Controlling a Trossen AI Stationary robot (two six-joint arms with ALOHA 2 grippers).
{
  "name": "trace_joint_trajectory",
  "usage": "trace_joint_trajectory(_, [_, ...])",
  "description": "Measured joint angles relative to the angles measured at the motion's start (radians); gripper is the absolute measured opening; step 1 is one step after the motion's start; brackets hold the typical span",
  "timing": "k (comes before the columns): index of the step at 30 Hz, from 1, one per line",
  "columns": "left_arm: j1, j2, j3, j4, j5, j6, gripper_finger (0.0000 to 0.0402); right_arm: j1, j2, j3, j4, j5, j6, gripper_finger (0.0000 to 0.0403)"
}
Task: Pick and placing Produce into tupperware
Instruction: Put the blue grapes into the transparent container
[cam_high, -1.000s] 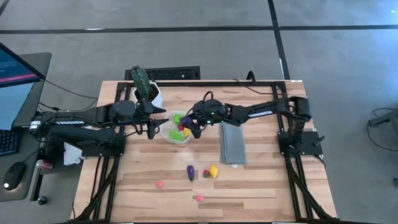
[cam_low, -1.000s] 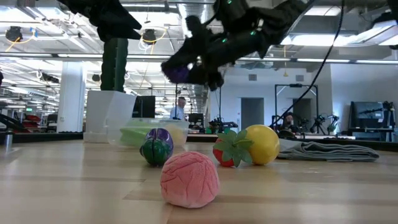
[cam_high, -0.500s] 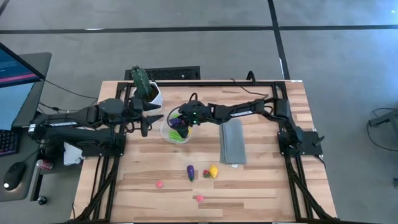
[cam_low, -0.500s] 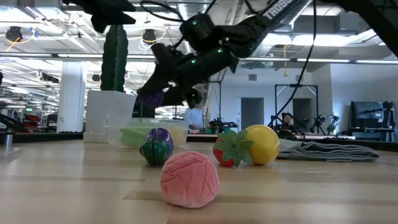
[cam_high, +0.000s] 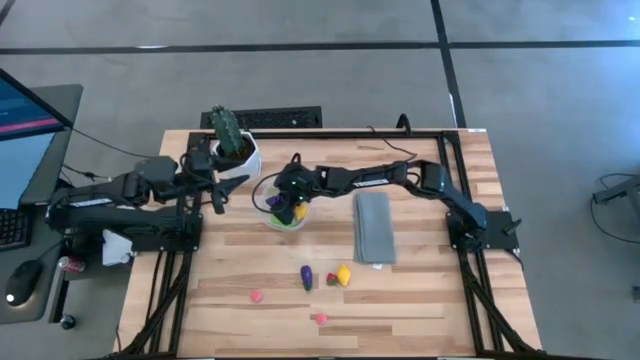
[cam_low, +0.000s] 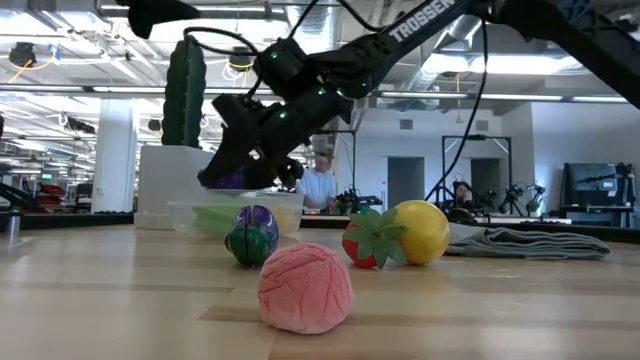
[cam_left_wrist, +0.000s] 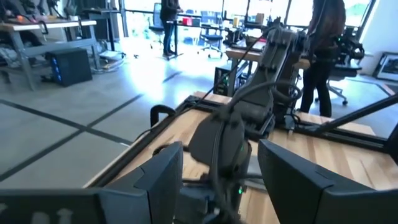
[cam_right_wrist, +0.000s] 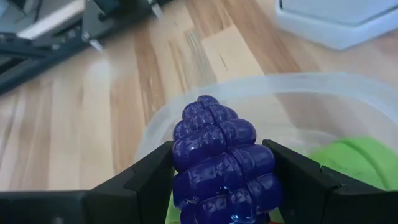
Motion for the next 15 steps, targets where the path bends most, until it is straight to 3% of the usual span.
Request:
trace_joint_trajectory(9, [0.000,-0.010,0.000,-0.016,0.000,-0.003,0.0199,-0.003,0.008,0.029,-0.031,-0.002,-0.026,0.0256])
trace_joint_trajectory(15, [0.000,-0.010,0.000,-0.016,0.000,-0.003,0.0199,-0.007,0.008,0.029,-0.031,-0.057,-0.027,0.0256])
